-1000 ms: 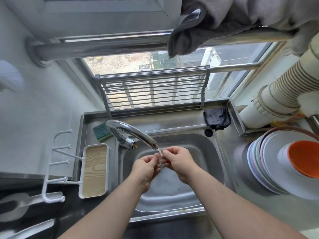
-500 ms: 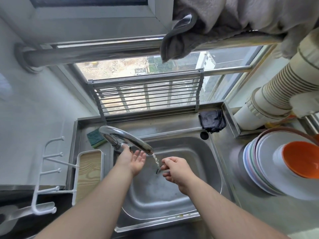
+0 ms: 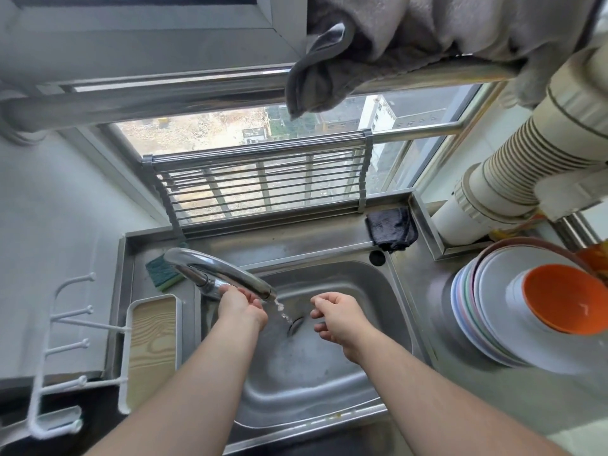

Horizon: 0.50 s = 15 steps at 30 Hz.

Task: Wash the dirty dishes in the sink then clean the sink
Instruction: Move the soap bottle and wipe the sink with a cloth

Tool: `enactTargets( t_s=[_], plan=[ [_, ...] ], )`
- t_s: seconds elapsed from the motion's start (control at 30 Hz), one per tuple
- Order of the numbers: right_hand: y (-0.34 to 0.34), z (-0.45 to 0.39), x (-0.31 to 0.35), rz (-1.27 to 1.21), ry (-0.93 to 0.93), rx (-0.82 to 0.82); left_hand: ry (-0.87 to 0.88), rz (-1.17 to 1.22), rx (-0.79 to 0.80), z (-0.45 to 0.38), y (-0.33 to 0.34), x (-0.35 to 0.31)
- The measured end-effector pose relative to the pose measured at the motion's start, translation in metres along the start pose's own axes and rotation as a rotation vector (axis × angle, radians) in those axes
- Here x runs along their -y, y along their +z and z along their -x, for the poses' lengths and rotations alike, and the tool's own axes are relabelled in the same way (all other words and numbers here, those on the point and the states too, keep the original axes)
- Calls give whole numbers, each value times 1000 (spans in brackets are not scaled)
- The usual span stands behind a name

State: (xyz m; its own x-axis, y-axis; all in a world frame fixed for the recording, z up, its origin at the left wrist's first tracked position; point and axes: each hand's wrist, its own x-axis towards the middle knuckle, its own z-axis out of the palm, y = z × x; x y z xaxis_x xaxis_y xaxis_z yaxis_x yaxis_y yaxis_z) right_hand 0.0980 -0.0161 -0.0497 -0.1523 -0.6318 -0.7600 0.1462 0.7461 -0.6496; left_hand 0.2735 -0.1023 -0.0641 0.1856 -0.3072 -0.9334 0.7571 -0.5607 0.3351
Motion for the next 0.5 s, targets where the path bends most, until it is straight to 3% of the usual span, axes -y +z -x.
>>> enactTargets(
  t_s=[0.13, 0.3, 0.43, 0.5],
  plan=[
    [-32, -21, 11, 216, -127, -105, 52, -114, 50, 3, -19, 3],
    [-89, -79, 55, 774, -404, -472, 99, -350, 120, 0, -57, 4],
    [-122, -115, 71, 1174, -428, -460, 213, -585, 134, 11, -107, 32],
    [-134, -121, 69, 1216, -437, -480, 196, -662, 131, 19, -125, 44]
  ],
)
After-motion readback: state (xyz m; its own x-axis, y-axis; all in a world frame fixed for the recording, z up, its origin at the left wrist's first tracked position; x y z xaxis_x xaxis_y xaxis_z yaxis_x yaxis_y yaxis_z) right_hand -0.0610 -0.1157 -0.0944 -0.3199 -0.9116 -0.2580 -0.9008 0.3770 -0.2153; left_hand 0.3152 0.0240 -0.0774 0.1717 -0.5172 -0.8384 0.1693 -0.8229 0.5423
